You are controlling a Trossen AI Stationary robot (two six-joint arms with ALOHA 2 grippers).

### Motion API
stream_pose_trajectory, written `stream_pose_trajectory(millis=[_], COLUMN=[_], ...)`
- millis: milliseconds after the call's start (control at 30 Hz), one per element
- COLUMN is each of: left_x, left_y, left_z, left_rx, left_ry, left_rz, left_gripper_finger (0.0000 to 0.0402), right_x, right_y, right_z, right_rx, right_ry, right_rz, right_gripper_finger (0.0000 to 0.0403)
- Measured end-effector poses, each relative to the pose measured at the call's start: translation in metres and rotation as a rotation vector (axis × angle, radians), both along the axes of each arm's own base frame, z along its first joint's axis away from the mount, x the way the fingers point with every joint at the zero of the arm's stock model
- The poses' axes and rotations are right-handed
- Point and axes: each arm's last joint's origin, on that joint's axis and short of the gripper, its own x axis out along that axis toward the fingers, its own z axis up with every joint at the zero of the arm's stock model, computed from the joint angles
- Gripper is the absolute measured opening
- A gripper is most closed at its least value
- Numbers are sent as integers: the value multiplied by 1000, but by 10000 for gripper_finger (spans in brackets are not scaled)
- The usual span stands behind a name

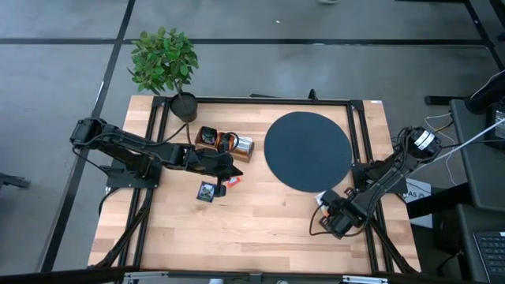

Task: Pick & Place Tea
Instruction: Put the white tea bag into the right section of the wooden organizer

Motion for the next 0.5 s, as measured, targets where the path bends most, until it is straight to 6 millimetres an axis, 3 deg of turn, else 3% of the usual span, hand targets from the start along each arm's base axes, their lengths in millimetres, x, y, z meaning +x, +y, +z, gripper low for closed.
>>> stream_pose_trajectory(millis=[500], left_x=[1], left_y=[0], left_z=[1], left_rx=[-168], left_ry=[-20], left_rz=[90], left_gripper_finger=[27], right_x=[25], right_y=[-1], right_z=[3], right_rx=[-52], right_ry=[-181], right_rz=[283], right_gripper_finger=[2])
